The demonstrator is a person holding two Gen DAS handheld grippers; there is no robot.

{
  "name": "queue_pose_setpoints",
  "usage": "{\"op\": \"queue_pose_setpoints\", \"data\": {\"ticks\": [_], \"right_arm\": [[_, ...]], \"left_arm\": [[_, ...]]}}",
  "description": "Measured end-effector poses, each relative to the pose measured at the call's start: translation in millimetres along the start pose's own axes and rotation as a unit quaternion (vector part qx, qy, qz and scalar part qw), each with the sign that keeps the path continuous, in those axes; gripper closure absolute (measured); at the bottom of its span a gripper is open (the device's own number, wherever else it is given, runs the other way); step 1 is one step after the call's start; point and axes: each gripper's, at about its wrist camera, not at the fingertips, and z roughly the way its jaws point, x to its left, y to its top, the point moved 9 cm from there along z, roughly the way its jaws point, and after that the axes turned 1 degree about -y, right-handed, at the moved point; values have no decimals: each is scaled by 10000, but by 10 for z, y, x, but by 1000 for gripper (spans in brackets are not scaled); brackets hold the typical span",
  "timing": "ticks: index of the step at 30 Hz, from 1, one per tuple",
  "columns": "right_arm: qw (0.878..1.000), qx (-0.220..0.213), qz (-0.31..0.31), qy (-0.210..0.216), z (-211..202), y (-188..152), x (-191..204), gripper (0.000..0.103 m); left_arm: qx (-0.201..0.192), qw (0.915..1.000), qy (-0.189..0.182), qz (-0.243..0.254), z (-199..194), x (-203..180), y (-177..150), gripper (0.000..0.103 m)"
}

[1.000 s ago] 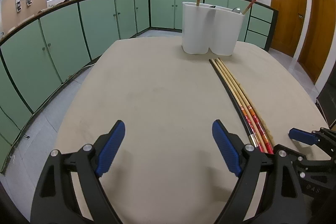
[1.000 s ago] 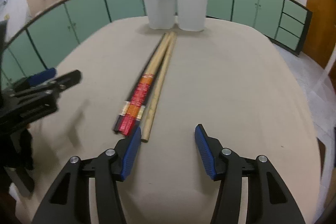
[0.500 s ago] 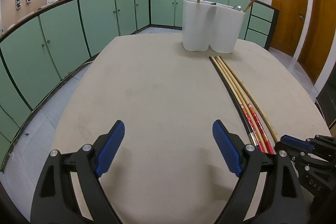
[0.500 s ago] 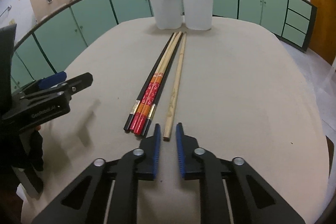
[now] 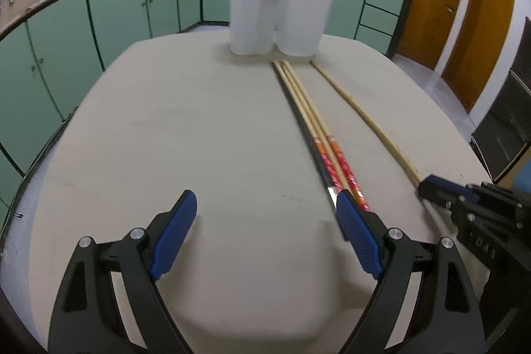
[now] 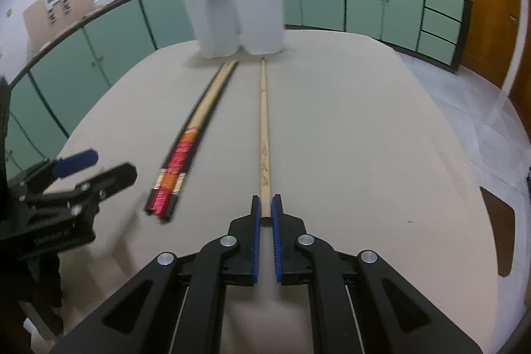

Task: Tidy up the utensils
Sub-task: 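Grasp a plain wooden chopstick with the right tool, then grasp the black chopstick with the left tool while the right tool holds its chopstick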

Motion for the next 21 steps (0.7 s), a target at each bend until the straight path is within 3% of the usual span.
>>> {"op": "queue_pose_setpoints", "data": {"ticks": [8,21], "right_arm": [[9999,48,116,71,25,-9,-83,96],[9998,61,135,111,30,-20,-80,96]], "left_arm": [[339,9994,67,98,152,-133,-51,19],[331,9988,344,-67,112,-6,-49,17]]}}
